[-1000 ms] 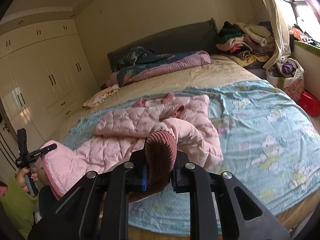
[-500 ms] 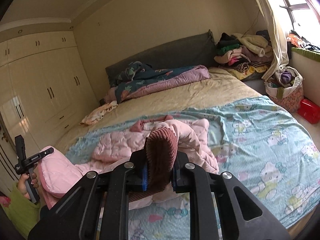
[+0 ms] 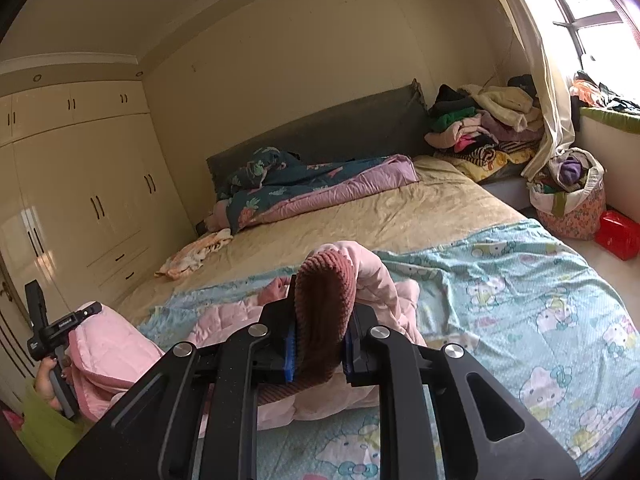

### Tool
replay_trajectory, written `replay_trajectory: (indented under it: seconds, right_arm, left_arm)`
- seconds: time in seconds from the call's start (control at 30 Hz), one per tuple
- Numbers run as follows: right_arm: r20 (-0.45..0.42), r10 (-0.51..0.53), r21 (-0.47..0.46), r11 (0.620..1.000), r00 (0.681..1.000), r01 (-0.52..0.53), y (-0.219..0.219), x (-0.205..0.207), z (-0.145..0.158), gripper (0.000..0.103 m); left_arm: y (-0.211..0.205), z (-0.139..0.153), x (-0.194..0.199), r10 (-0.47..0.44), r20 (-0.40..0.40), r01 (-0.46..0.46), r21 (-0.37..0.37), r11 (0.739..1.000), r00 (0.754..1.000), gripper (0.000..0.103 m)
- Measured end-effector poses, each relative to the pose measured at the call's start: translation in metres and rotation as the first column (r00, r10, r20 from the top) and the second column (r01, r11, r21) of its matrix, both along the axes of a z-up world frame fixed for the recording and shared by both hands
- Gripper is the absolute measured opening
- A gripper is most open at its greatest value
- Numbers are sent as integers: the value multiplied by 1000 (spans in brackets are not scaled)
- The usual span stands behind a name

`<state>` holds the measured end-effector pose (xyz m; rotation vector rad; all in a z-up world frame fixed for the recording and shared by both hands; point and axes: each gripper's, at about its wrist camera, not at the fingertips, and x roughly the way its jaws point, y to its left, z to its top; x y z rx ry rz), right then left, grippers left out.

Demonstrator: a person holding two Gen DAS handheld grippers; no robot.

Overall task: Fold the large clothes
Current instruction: 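Lift the hem with both tools and carry it toward the collar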

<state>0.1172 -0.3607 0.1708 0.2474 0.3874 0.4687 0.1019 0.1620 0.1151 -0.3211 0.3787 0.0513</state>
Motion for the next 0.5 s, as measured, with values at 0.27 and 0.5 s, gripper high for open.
replay_trajectory:
  seconds: [0.27, 0.5]
  right_arm:
    - [5, -16, 11, 1000, 1000, 16, 1, 15, 10, 15]
    - [-1, -34, 13, 999, 999, 35, 0, 28, 13, 15]
  left_arm:
    - [4, 11, 13, 9, 15, -9, -4, 1000, 1000, 12]
    - [8, 18, 28, 24, 13, -24, -9, 1000, 1000, 12]
